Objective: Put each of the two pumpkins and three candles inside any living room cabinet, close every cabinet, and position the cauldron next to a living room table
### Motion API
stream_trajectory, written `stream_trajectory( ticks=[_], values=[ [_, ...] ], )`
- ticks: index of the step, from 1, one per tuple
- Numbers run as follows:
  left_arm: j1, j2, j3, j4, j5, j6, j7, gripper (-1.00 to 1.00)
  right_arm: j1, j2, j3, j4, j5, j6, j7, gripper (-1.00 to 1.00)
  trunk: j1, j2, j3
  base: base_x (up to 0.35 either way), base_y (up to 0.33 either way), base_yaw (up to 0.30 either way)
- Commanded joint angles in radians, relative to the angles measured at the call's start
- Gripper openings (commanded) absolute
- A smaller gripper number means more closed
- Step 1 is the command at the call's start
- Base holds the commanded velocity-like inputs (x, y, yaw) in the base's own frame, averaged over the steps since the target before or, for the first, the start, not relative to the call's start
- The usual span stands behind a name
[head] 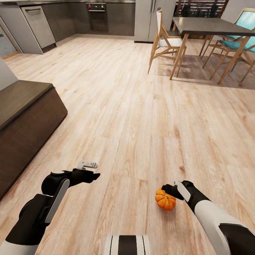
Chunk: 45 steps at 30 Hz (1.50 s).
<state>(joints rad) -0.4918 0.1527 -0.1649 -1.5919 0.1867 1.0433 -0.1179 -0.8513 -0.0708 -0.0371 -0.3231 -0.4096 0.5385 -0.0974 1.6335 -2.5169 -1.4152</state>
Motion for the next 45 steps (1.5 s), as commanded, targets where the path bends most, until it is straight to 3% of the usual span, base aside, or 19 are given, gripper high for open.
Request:
stream_trajectory(
  ticks=[1, 33, 38, 45],
  values=[
    [-0.001, 0.001, -0.001, -0.001, 0.002, 0.004, 0.0, 1.0, 0.0, 0.001, -0.003, -0.002, -0.011, 0.005, -0.008, 1.0, 0.0, 0.0, -0.001, 0.0, 0.0, 0.0],
    [-0.001, 0.001, -0.002, -0.001, 0.002, 0.004, 0.0, 1.0, 0.0, 0.002, -0.001, -0.002, -0.009, 0.005, -0.012, 1.0, 0.0, 0.0, -0.001, 0.049, 0.008, 0.0],
    [-0.001, 0.001, -0.002, -0.001, 0.002, 0.004, 0.0, 1.0, 0.0, 0.002, -0.001, -0.002, -0.009, 0.005, -0.012, 1.0, 0.002, -0.001, -0.02, 0.002, 0.0, 0.0],
    [-0.001, 0.0, -0.002, -0.001, 0.002, 0.004, 0.0, 1.0, 0.0, -0.005, -0.002, -0.002, -0.009, 0.005, -0.013, 1.0, 0.002, -0.001, -0.02, 0.0, 0.0, 0.0]
  ],
)
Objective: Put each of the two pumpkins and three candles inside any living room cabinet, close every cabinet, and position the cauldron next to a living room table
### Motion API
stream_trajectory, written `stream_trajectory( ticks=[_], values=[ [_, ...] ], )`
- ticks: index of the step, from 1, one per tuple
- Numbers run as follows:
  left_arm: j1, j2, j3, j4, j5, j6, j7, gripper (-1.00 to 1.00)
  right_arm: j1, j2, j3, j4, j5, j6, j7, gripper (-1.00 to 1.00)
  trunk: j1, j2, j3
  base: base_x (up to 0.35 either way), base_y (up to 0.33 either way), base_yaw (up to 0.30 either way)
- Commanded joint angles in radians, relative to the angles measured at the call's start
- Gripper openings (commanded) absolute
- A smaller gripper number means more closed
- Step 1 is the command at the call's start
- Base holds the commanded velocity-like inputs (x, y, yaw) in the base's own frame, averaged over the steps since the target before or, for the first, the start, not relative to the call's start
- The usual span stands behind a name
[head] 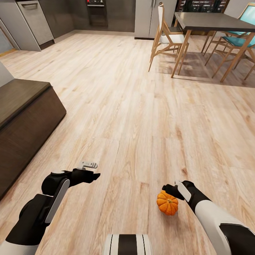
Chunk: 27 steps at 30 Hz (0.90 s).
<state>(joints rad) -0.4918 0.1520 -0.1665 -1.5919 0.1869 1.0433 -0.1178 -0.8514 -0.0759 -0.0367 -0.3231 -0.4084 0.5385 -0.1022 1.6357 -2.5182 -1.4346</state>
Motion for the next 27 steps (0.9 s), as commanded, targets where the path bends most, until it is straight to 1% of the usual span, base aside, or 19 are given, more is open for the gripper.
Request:
stream_trajectory(
  ticks=[1, 5, 6, 9, 11, 14, 18, 27],
  values=[
    [-0.001, 0.0, -0.001, -0.001, 0.002, 0.004, 0.0, 1.0, 0.0, 0.0, -0.003, -0.002, -0.01, 0.004, -0.008, 1.0, 0.0, 0.0, -0.001, 0.0, 0.0, 0.0],
    [-0.001, 0.001, -0.001, -0.001, 0.002, 0.004, 0.0, 1.0, 0.0, 0.003, -0.003, -0.002, -0.01, 0.004, -0.021, 1.0, 0.0, 0.0, -0.001, 0.0, 0.0, 0.0],
    [-0.001, 0.001, -0.001, -0.001, 0.002, 0.004, 0.0, 1.0, 0.0, 0.004, -0.003, -0.002, -0.01, 0.004, -0.041, 1.0, 0.0, 0.0, -0.001, 0.0, 0.0, 0.0],
    [-0.001, 0.001, -0.001, -0.001, 0.002, 0.004, 0.0, 1.0, 0.0, 0.006, -0.002, -0.003, -0.01, 0.004, -0.07, 1.0, 0.0, 0.0, -0.001, 0.0, 0.0, 0.0],
    [-0.001, 0.001, -0.001, -0.001, 0.002, 0.004, 0.0, 1.0, 0.0, 0.007, -0.002, -0.003, -0.01, 0.004, -0.08, 1.0, 0.0, 0.0, -0.001, 0.0, 0.0, 0.0],
    [-0.001, 0.001, -0.001, -0.001, 0.002, 0.004, 0.0, 1.0, 0.0, 0.008, -0.002, -0.002, -0.01, 0.004, -0.087, 1.0, 0.0, 0.0, -0.001, 0.0, 0.0, 0.0],
    [-0.001, 0.001, -0.001, 0.0, 0.002, 0.004, 0.0, 1.0, 0.0, 0.009, -0.001, -0.002, -0.01, 0.005, -0.09, 1.0, 0.002, -0.001, -0.016, 0.0, 0.0, 0.0],
    [-0.001, 0.001, -0.001, 0.0, 0.002, 0.004, 0.0, 1.0, 0.0, 0.026, 0.001, -0.002, -0.01, 0.006, -0.091, 1.0, 0.002, -0.001, -0.016, 0.0, 0.0, 0.0]
  ],
)
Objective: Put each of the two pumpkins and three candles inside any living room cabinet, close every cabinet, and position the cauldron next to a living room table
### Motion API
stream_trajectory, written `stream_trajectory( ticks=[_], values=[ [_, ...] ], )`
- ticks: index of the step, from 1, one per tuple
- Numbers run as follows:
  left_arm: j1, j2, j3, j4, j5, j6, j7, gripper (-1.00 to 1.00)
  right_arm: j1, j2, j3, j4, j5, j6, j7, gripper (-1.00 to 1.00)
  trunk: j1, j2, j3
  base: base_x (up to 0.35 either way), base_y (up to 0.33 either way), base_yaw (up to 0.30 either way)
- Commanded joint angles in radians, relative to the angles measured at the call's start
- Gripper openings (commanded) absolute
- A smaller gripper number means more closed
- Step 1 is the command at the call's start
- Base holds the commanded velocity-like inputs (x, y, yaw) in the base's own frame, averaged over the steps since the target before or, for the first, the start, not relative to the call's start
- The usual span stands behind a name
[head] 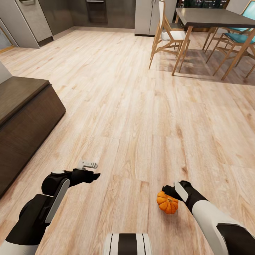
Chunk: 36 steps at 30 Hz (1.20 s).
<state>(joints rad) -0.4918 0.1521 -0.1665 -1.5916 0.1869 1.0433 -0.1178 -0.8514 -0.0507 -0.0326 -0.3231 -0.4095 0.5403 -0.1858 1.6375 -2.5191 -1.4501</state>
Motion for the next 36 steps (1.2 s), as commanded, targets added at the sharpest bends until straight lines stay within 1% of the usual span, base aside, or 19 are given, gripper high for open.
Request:
stream_trajectory(
  ticks=[1, 4, 6, 10, 12, 16, 20, 29, 32, 36],
  values=[
    [-0.001, 0.0, -0.001, -0.001, 0.002, 0.004, 0.0, 1.0, 0.0, 0.001, -0.003, -0.002, -0.009, 0.004, -0.007, 1.0, 0.0, 0.0, -0.001, 0.0, 0.0, 0.0],
    [-0.001, 0.001, -0.001, -0.001, 0.002, 0.004, 0.0, 1.0, 0.0, 0.007, 0.0, -0.002, -0.009, 0.004, -0.007, 1.0, 0.0, 0.0, -0.001, 0.0, 0.0, 0.0],
    [-0.001, 0.0, -0.001, -0.001, 0.002, 0.004, 0.0, 1.0, 0.0, 0.01, 0.01, -0.002, -0.009, 0.004, -0.007, 1.0, 0.0, 0.0, -0.001, 0.0, 0.0, 0.0],
    [-0.001, 0.001, -0.001, -0.001, 0.002, 0.004, 0.0, 1.0, 0.0, 0.011, 0.026, -0.001, -0.009, 0.004, -0.007, 1.0, 0.002, -0.001, -0.016, 0.0, 0.0, 0.0],
    [-0.001, 0.001, -0.001, -0.001, 0.002, 0.004, 0.0, 1.0, 0.0, 0.011, 0.028, -0.001, -0.009, 0.005, -0.007, 1.0, 0.002, -0.001, -0.016, 0.0, 0.0, 0.0],
    [-0.001, 0.001, -0.001, -0.001, 0.002, 0.004, 0.0, 1.0, 0.0, 0.009, 0.03, -0.001, -0.01, 0.005, -0.007, 1.0, 0.002, -0.001, -0.016, 0.0, 0.0, 0.0],
    [-0.001, 0.001, -0.001, -0.001, 0.002, 0.004, 0.001, 1.0, 0.0, 0.0, 0.03, -0.001, -0.009, 0.011, -0.009, 1.0, 0.002, -0.001, -0.016, 0.0, 0.0, 0.0],
    [-0.001, 0.0, -0.001, -0.001, 0.002, 0.004, 0.001, 1.0, 0.0, -0.002, 0.03, -0.001, -0.01, 0.013, -0.009, 1.0, 0.002, -0.001, -0.016, 0.0, 0.0, 0.0],
    [-0.001, 0.001, -0.001, -0.001, 0.002, 0.004, 0.001, 1.0, 0.0, 0.0, 0.03, -0.001, -0.009, 0.013, -0.009, 1.0, 0.003, -0.002, -0.028, 0.0, 0.0, 0.0],
    [-0.001, 0.0, -0.001, -0.001, 0.002, 0.004, 0.001, 1.0, 0.0, 0.002, 0.03, -0.001, -0.009, 0.013, -0.009, 1.0, 0.003, -0.002, -0.028, 0.0, 0.0, 0.0]
  ],
)
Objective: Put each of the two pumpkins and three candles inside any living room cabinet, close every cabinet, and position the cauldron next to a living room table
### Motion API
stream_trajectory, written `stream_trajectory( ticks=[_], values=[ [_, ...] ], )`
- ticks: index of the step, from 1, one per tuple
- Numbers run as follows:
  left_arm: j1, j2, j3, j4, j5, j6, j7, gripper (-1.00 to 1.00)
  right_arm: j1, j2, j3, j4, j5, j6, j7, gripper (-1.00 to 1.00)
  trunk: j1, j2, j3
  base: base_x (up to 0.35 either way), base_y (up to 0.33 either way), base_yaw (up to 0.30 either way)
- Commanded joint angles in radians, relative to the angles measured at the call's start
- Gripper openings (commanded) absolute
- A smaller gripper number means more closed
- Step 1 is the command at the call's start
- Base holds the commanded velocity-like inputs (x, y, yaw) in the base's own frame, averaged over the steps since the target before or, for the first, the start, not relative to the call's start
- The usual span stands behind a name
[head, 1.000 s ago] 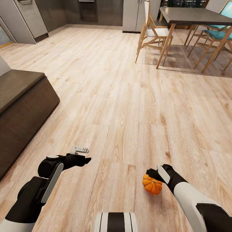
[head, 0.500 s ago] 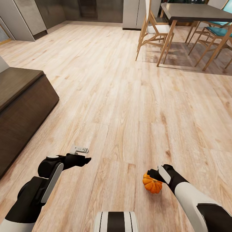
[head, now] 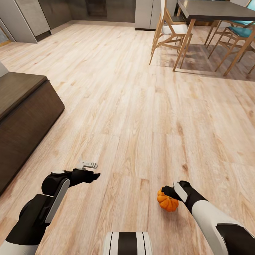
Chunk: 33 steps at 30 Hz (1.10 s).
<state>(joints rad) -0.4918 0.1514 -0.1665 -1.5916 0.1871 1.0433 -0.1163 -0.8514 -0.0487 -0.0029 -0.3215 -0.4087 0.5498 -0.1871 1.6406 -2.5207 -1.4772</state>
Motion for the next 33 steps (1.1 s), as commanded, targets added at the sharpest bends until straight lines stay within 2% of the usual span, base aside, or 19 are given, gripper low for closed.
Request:
stream_trajectory(
  ticks=[1, 21, 24, 33],
  values=[
    [-0.001, 0.001, -0.001, -0.001, 0.002, 0.004, -0.001, 1.0, 0.0, 0.0, 0.0, -0.002, -0.01, 0.004, -0.008, 1.0, 0.0, 0.0, -0.001, 0.0, 0.0, 0.0],
    [-0.001, 0.0, -0.001, -0.001, 0.002, 0.004, 0.0, 1.0, 0.0, 0.001, 0.0, 0.004, -0.011, 0.004, -0.008, 1.0, 0.0, 0.0, -0.001, 0.0, 0.0, 0.0],
    [-0.001, 0.0, -0.001, -0.001, 0.002, 0.004, 0.0, 1.0, 0.0, 0.001, 0.0, 0.004, -0.011, 0.004, -0.008, 1.0, 0.001, -0.001, -0.012, 0.0, 0.0, 0.0],
    [-0.001, 0.001, -0.001, -0.001, 0.002, 0.004, 0.0, 1.0, 0.0, 0.002, 0.0, 0.004, -0.011, 0.004, -0.008, 1.0, 0.001, -0.001, -0.012, 0.0, 0.0, 0.0]
  ],
)
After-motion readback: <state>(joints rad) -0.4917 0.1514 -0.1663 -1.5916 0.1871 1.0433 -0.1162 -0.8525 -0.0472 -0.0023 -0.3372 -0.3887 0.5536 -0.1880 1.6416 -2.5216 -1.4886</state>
